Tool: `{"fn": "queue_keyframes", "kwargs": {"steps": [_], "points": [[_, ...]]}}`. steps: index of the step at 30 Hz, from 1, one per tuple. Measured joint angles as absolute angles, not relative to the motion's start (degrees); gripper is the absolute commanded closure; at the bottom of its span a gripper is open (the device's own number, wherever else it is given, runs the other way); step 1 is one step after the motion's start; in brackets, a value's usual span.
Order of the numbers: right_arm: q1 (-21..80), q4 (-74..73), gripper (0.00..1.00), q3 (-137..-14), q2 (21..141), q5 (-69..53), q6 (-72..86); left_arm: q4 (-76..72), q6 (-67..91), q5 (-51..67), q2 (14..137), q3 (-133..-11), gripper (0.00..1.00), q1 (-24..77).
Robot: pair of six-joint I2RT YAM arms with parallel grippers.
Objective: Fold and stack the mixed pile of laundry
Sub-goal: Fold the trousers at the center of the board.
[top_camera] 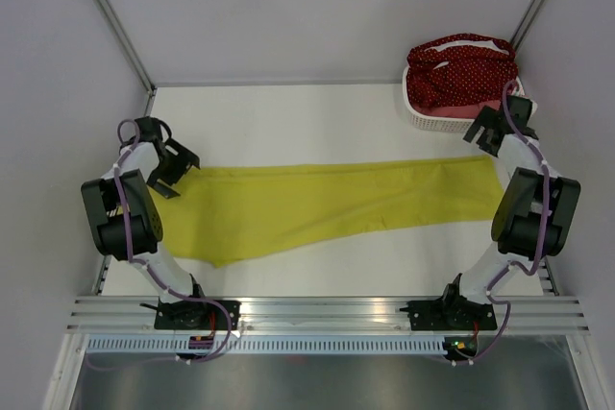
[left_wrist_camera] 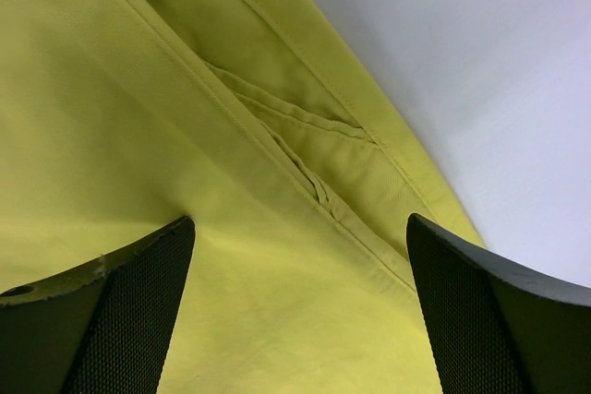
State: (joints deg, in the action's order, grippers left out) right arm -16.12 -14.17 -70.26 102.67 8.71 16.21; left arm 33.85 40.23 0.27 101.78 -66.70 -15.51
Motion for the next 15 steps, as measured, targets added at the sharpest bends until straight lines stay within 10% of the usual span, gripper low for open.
{"fn": "queue_keyframes", "kwargs": {"steps": [15], "points": [[-21.54, -26.89, 0.02, -66.74, 100.38, 8.1, 1.02, 33.15, 36.62, 5.17, 91.39, -66.61, 0.0, -37.78]]}}
